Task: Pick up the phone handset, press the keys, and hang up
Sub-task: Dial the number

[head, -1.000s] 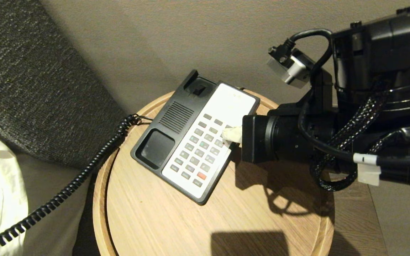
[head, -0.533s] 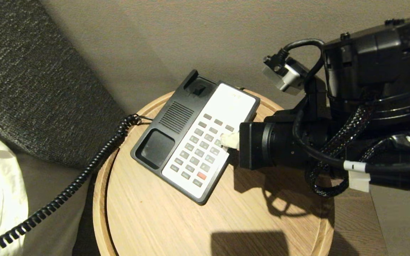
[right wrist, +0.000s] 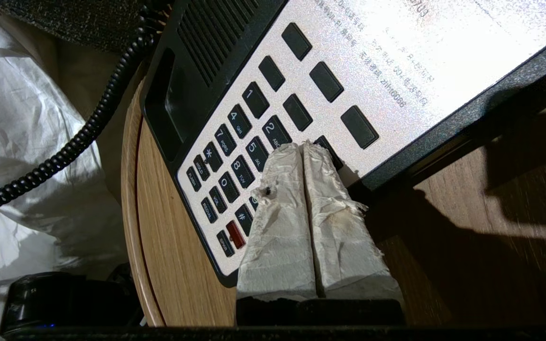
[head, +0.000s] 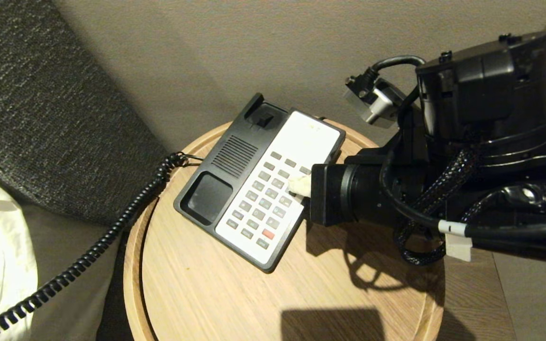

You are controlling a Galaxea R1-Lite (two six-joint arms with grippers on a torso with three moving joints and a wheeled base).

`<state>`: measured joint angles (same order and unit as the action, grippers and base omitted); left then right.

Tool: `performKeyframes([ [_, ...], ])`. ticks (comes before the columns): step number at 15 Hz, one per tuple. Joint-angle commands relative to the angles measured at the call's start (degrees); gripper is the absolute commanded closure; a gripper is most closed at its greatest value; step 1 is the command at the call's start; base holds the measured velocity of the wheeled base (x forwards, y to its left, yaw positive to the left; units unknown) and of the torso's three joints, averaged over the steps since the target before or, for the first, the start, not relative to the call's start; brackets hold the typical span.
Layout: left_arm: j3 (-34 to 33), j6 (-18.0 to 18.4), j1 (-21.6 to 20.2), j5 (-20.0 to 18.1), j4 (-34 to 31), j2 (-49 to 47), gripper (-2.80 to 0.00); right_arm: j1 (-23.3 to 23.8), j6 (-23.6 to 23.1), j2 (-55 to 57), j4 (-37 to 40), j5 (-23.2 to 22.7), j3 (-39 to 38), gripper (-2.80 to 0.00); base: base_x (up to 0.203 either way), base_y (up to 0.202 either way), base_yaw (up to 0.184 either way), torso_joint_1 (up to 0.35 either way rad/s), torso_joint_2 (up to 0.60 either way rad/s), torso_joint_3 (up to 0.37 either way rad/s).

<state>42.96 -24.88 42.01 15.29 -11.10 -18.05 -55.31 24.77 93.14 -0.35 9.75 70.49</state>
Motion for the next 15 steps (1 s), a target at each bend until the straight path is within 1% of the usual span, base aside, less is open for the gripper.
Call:
performKeyframes([
  [1, -0.1, -0.2, 0.0, 0.1, -0.1, 0.1, 0.00, -0.1, 0.1, 0.4, 0.3, 0.2, -0.2, 0.00, 0.000, 0.000, 0.000, 0.000, 0.00, 0.000],
  [4, -0.1, -0.2, 0.0, 0.1, -0.1, 0.2, 0.00, -0.1, 0.5, -0.2, 0.2, -0.1, 0.3, 0.00, 0.000, 0.000, 0.000, 0.000, 0.00, 0.000],
  [5, -0.1, -0.2, 0.0, 0.1, -0.1, 0.2, 0.00, -0.1, 1.8, -0.5, 0.2, -0.2, 0.4, 0.00, 0.000, 0.000, 0.000, 0.000, 0.00, 0.000],
  [6, -0.1, -0.2, 0.0, 0.1, -0.1, 0.3, 0.00, -0.3, 4.5, -0.7, 0.1, -0.6, 0.9, 0.00, 0.000, 0.000, 0.000, 0.000, 0.00, 0.000],
  [7, -0.4, -0.2, 0.0, 0.1, -0.1, 0.4, 0.00, -0.3, 6.0, -0.9, 0.1, -1.1, 1.1, 0.00, 0.000, 0.000, 0.000, 0.000, 0.00, 0.000],
  [15, -1.0, -0.2, 0.0, 0.1, -0.1, 0.7, 0.00, -0.3, 6.3, -1.3, 0.2, -1.7, 0.6, 0.00, 0.000, 0.000, 0.000, 0.000, 0.00, 0.000],
])
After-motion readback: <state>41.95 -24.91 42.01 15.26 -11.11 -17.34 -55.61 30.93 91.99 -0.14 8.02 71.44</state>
